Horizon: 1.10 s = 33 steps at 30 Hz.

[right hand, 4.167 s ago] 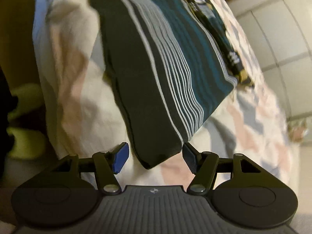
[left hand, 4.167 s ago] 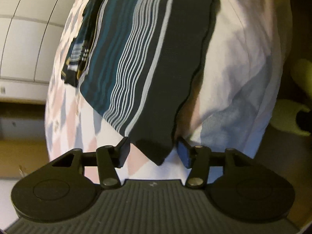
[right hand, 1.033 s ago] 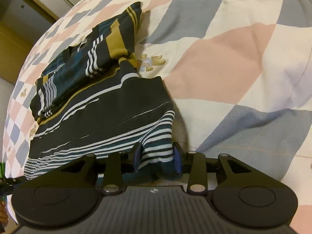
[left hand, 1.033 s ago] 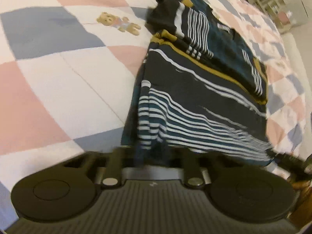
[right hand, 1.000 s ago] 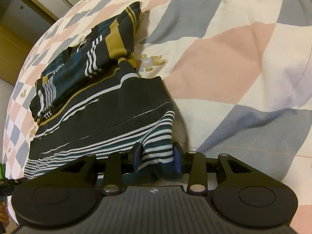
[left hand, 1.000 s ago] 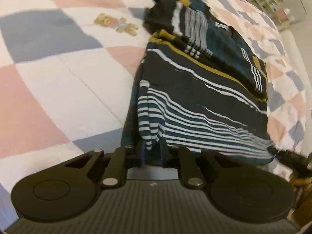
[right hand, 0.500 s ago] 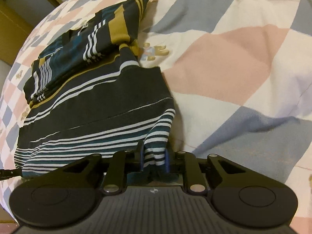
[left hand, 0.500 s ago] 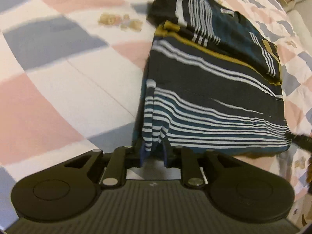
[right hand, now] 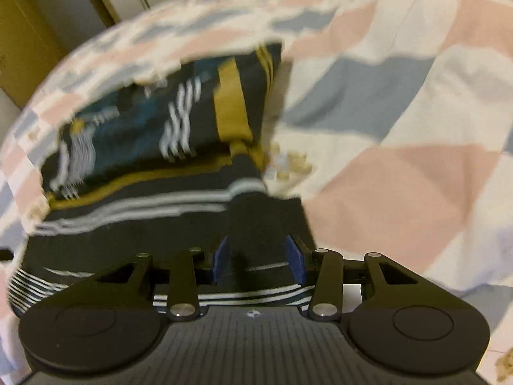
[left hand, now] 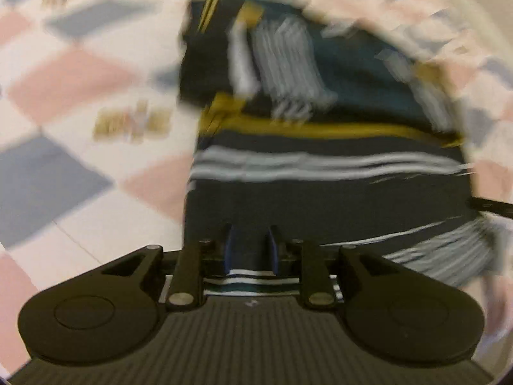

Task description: Fold clothes

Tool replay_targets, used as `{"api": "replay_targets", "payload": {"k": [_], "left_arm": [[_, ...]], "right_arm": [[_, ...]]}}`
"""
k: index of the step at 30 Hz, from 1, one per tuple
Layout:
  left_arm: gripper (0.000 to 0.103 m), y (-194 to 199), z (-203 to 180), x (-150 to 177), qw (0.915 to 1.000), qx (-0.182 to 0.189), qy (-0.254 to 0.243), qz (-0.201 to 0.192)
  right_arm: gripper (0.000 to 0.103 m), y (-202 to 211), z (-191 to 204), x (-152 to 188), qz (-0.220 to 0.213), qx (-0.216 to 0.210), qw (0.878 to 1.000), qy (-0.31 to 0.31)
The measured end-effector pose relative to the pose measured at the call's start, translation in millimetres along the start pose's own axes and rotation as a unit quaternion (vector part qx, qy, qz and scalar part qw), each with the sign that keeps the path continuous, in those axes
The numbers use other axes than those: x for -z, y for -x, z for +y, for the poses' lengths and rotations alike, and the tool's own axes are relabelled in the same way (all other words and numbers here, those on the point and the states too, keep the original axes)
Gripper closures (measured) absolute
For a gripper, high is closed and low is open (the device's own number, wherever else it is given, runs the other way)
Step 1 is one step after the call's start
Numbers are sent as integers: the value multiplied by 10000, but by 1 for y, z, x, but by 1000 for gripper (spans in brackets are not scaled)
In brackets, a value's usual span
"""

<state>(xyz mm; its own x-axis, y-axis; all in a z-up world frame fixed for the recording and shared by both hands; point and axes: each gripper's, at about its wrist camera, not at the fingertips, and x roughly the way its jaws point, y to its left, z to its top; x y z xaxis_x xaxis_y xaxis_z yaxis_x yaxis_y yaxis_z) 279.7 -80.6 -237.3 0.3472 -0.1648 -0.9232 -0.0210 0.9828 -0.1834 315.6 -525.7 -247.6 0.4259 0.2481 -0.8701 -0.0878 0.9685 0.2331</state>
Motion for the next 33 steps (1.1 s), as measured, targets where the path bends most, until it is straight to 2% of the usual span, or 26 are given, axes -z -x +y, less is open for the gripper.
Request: {"api": "replay_targets", "payload": {"k": [2,3,7,9,11,13,16,20,22,25,29,33], "left_arm": [[88,-7,2,0,9999,-57,83,62],[88,3,0,1,10000,-24,50,-59],[87,39,-3,19,9996,107,10,-245],[87,40,-4,36,9999,70,20,-88],[87,29,-1,49,9998,-65,71,199],[88,18,-1,54,9990,-215,149,368],[87,29,-16,42,9976,-516,160,423],[82,53,-41,39,9944,-901,103,545],[79,71,-57,44,9936,-1019,161,458],[72,100,-82,58,9932,-1114,220,240],[72,135,-116,81,9926,-1203,145,-33],[69,170,-146,104,9930,-1127,108,-343]], "right_arm": [[60,-16,-2,2,187,120,9997,34],[60,-16,-3,1,189,114,9998,12],[60,19,-1,2,-155,17,9999,10],[60,37,1,7,-274,-34,9996,14],[60,46,0,19,-222,-62,9997,-8],[60,37,-2,30,82,0,10000,-52],[62,23,-5,40,452,104,9989,-63],[59,46,5,36,207,-53,9998,-39],[54,60,9,37,160,-145,9998,-31],[53,80,16,38,89,-282,9996,-20],[52,116,20,52,-46,-504,9987,-64],[49,159,19,73,-284,-649,9975,-12]]}}
